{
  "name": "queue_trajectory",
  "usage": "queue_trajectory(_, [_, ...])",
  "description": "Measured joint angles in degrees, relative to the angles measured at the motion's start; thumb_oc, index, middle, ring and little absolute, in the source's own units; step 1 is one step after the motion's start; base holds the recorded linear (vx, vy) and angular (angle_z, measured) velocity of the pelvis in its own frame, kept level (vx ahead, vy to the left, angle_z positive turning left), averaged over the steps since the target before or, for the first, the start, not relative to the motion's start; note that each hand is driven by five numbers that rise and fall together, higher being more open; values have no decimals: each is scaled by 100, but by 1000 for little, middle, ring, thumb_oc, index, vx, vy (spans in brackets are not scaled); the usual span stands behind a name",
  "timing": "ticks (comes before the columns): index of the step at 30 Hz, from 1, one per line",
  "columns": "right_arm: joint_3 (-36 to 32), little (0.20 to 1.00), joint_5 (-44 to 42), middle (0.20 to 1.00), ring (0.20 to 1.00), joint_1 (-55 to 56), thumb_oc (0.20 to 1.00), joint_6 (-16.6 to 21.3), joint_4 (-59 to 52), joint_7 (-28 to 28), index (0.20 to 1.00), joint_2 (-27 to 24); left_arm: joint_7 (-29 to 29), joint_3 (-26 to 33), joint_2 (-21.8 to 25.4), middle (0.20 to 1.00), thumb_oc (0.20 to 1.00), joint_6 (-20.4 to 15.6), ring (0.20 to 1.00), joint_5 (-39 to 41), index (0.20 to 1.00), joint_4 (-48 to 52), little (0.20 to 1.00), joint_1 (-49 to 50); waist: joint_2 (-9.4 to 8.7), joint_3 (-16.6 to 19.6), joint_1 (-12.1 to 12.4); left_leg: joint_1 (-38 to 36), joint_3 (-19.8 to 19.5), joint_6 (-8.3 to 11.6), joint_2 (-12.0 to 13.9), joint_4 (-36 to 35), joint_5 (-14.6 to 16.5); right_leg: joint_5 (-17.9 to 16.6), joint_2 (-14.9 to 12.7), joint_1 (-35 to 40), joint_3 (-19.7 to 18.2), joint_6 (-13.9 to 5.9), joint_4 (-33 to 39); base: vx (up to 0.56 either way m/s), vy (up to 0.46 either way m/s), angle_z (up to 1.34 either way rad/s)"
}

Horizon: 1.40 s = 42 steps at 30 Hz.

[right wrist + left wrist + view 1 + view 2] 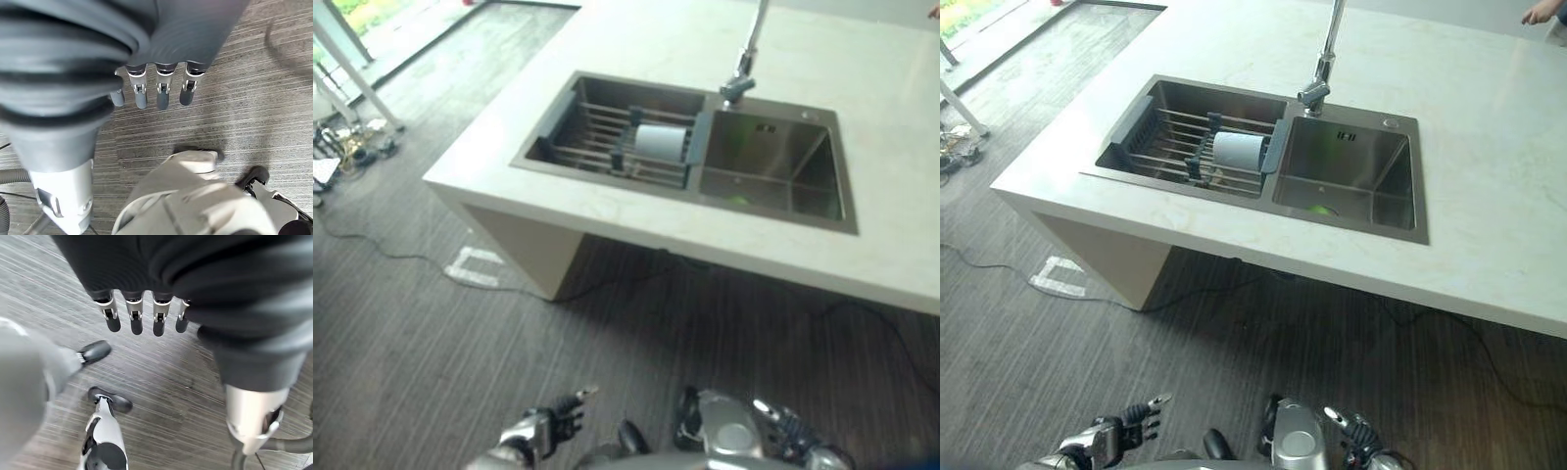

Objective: Place the dishes in the dishwasher.

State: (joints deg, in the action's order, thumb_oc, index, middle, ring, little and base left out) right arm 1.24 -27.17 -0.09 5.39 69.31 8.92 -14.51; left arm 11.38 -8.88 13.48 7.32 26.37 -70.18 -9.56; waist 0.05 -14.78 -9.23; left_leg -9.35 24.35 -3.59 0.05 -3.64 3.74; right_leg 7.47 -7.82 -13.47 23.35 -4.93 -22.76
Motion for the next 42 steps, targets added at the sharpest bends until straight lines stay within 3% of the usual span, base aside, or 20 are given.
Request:
queue_trajectory(2, [-1,1000,5,1000,1000,151,1000,-3,11,1,1000,-8,4,2,-9,1000,1000,-24,1000,0,1000,55,1000,101,-24,22,46,-110,-35,160,-1,240,234,-141,50,241,-42,256,439,156,-124,20])
queue_trajectory(3, [-2,1000,7,1000,1000,123,1000,-1,-11,0,1000,-70,0,0,-72,1000,1000,-20,1000,-1,1000,44,1000,263,109,12,29,-88,-47,345,162,651,482,-143,181,440,-69,602,569,94,-163,-17])
queue_trajectory(4, [-136,1000,16,1000,1000,34,1000,-12,65,-2,1000,-75,7,231,-159,1000,1000,-68,1000,1,1000,-55,1000,441,135,-24,17,415,-240,670,470,2187,710,-111,366,738,-113,766,920,42,-123,-20])
queue_trajectory(5, [-194,1000,16,1000,1000,40,1000,11,94,-1,1000,-98,-96,411,-234,1000,1000,-238,1000,2,1000,-98,1000,585,83,34,99,1055,-566,932,663,3466,471,-170,426,961,-169,820,1208,73,5,-18])
queue_trajectory(6, [-191,1000,16,1000,1000,55,1000,53,125,-1,1000,-164,-136,639,-190,1000,1000,-449,1000,91,1000,8,1000,542,61,49,150,1838,-992,1116,813,4868,-247,-408,476,1086,-248,1070,1435,154,127,-52])
queue_trajectory(7, [-134,1000,19,1000,1000,-48,1000,50,222,-16,1000,-252,-103,651,-14,1000,1000,-451,1000,197,1000,96,1000,483,90,58,301,2268,-1162,1084,885,5137,-121,-428,558,1225,-528,939,1561,219,203,-86])
queue_trajectory(9, [6,1000,13,1000,1000,-255,1000,135,224,-28,1000,-399,-40,650,94,1000,1000,-366,1000,194,1000,33,1000,503,70,51,371,2296,-1437,853,773,3061,32,-492,672,1337,-897,884,1834,322,345,-140])
queue_trajectory(10, [86,1000,2,1000,1000,-238,1000,121,228,-68,1000,-398,64,594,39,1000,1000,-280,1000,192,1000,-32,1000,547,67,67,308,1972,-1934,997,909,848,-382,-517,987,1702,-1138,879,2155,392,411,-127])
queue_trajectory(11, [194,1000,-9,1000,1000,-207,1000,110,230,-107,1000,-402,119,610,2,1000,1000,-280,1000,192,1000,-87,1000,555,43,95,355,1820,-2462,1071,934,-55,-617,-475,1142,1818,-1356,829,2290,351,423,-121])
queue_trajectory(12, [255,1000,-60,1000,1000,-236,1000,107,284,-125,1000,-405,130,656,-45,1000,1000,-291,1000,179,1000,-106,1000,559,-21,77,437,1822,-2722,1104,975,-162,-797,-501,1210,1877,-1559,857,2291,226,340,-115])
queue_trajectory(15, [57,1000,-333,1000,1000,-234,1000,106,346,-254,1000,-436,122,648,-27,1000,1000,-171,1000,59,1000,-245,1000,444,-56,126,448,1541,-1877,1045,976,-25,-898,-523,1250,2157,-1456,929,2475,176,312,-81])
queue_trajectory(18, [-11,1000,-332,1000,1000,-203,1000,50,382,-255,1000,-421,162,602,-45,1000,1000,-122,1000,78,1000,-170,1000,408,-40,122,300,1094,-1745,878,575,-173,-1001,-505,1150,2220,-1475,916,2493,139,237,-31])
queue_trajectory(21, [-229,1000,-314,1000,1000,-121,1000,-10,435,-222,1000,-344,43,519,-64,1000,1000,-109,1000,409,1000,-178,1000,257,138,58,135,607,-1754,546,465,-150,-930,-219,1120,2135,-1475,589,2083,56,110,-6])
queue_trajectory(22, [-223,1000,-288,1000,1000,-59,1000,-7,457,-201,1000,-357,17,421,-112,1000,1000,-130,1000,408,1000,-171,1000,184,234,45,133,581,-1722,464,500,-149,-891,141,914,1911,-1203,529,1812,43,112,-10])
queue_trajectory(25, [-187,1000,-207,1000,1000,-11,1000,6,396,-154,1000,-217,-6,427,-34,1000,1000,-124,1000,435,1000,-221,1000,228,212,70,206,628,-1607,319,291,-189,-759,-206,-276,1556,-1160,-42,2038,23,63,-17])
queue_trajectory(27, [-182,1000,-202,1000,1000,4,1000,6,380,-124,1000,-98,-2,429,50,1000,1000,-124,1000,517,1000,-225,1000,328,161,67,251,640,-1596,322,269,-190,-757,-347,-571,1400,-1163,-273,2075,26,51,-4])
queue_trajectory(28, [-183,1000,-200,1000,1000,71,1000,12,382,-120,1000,-39,6,430,97,1000,1000,-129,1000,531,1000,-225,1000,514,31,104,264,610,-1610,379,237,-189,-738,-680,-595,1399,-1213,-457,2157,-1,40,5])
queue_trajectory(30, [-188,1000,-195,1000,1000,77,1000,23,361,-126,1000,-141,-53,426,-23,1000,1000,31,1000,523,1000,-153,1000,714,120,145,306,653,-1598,494,421,-187,-743,-858,-410,1409,-1192,-422,2335,1,26,-4])
queue_trajectory(36, [-236,1000,14,1000,1000,40,1000,19,60,-192,1000,-648,602,531,141,1000,1000,1686,1000,676,1000,-127,1000,882,296,228,339,695,-1609,716,612,-153,-821,-1162,-171,1645,-1132,-280,2773,8,37,0])
queue_trajectory(42, [-878,1000,-361,1000,1000,237,1000,65,300,-189,1000,-1003,513,2093,1088,1000,1000,1659,1000,1655,1000,21,1000,1541,914,409,616,625,-1767,717,543,-189,-740,-1098,-258,1830,-966,-356,2812,-36,0,15])
